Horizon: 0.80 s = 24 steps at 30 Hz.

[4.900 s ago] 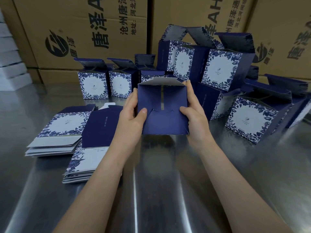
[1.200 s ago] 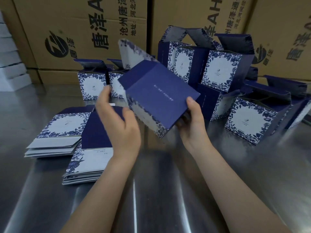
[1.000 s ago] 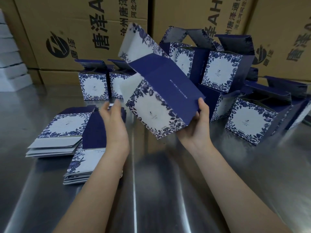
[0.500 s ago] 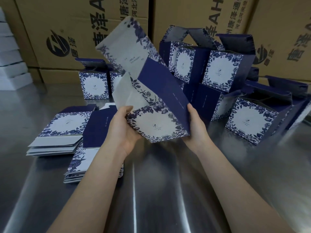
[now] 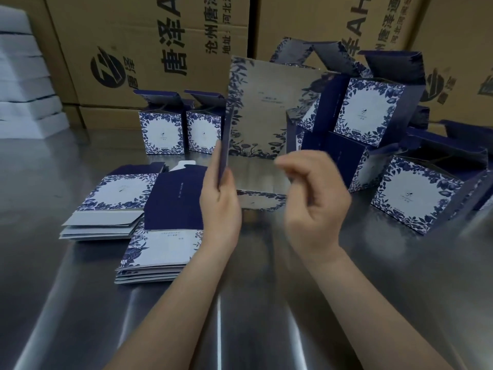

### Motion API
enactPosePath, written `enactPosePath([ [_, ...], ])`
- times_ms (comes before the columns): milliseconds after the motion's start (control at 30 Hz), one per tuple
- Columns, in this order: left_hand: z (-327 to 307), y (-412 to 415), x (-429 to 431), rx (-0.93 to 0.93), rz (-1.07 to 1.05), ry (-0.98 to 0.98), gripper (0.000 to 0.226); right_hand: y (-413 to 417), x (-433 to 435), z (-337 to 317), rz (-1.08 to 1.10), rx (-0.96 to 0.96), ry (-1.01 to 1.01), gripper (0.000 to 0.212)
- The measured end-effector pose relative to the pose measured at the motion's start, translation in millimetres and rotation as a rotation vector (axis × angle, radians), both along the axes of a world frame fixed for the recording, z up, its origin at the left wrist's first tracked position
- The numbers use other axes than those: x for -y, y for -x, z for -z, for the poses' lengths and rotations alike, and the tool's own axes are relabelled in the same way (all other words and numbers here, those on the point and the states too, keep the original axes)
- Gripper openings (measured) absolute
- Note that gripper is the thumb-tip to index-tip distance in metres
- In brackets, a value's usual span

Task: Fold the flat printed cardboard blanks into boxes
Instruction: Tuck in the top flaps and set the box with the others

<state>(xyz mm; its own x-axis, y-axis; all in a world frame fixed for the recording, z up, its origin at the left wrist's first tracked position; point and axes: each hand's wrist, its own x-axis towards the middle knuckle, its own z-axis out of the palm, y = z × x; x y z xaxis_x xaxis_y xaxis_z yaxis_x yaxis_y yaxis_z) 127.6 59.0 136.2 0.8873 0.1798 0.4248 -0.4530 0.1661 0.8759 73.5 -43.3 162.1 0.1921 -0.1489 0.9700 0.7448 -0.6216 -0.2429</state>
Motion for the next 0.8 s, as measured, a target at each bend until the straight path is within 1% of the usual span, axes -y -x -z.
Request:
enactPosePath([
  [100, 5, 2, 2, 0.075, 0.018, -0.036, 0.047, -1, -13, 6, -0.029, -0.079, 0.212, 0.036],
  [133, 7, 2, 3, 0.081, 0.027, -0.045, 0.050, -2, -15, 8, -0.013, -0.113, 0.237, 0.037],
  [200, 12, 1, 5, 0.092, 0.034, -0.074, 0.055, -3, -16, 9, 0.035, -0.156, 0.212, 0.039],
  [267, 15, -1, 6, 0.084, 0.030, -0.096, 0.055, -4, -12, 8, 0.077, -0.161, 0.109, 0.038],
  [333, 17, -2, 7, 0.059, 0.018, -0.096, 0.051, -5, -7, 6, 0.073, -0.165, -0.049, 0.038],
  [500, 15, 0, 9, -0.064, -0.005, -0.019, 0.041, -6, 3, -7, -0.142, -0.264, -0.532, 0.040],
  [567, 14, 3, 10, -0.092, -0.016, -0.001, 0.041, -6, 7, -10, -0.208, -0.271, -0.649, 0.041],
  [600, 14, 4, 11, -0.098, -0.015, 0.005, 0.041, -6, 9, -11, -0.221, -0.274, -0.660, 0.041],
  [667, 15, 5, 12, -0.102, -0.006, -0.003, 0.042, -5, 9, -10, -0.181, -0.283, -0.574, 0.040],
  [733, 16, 6, 14, -0.099, 0.003, -0.026, 0.047, -4, 3, -6, -0.091, -0.302, -0.392, 0.040],
  [800, 16, 8, 16, -0.084, -0.003, -0.041, 0.050, -5, -5, -2, -0.018, -0.368, -0.222, 0.041],
])
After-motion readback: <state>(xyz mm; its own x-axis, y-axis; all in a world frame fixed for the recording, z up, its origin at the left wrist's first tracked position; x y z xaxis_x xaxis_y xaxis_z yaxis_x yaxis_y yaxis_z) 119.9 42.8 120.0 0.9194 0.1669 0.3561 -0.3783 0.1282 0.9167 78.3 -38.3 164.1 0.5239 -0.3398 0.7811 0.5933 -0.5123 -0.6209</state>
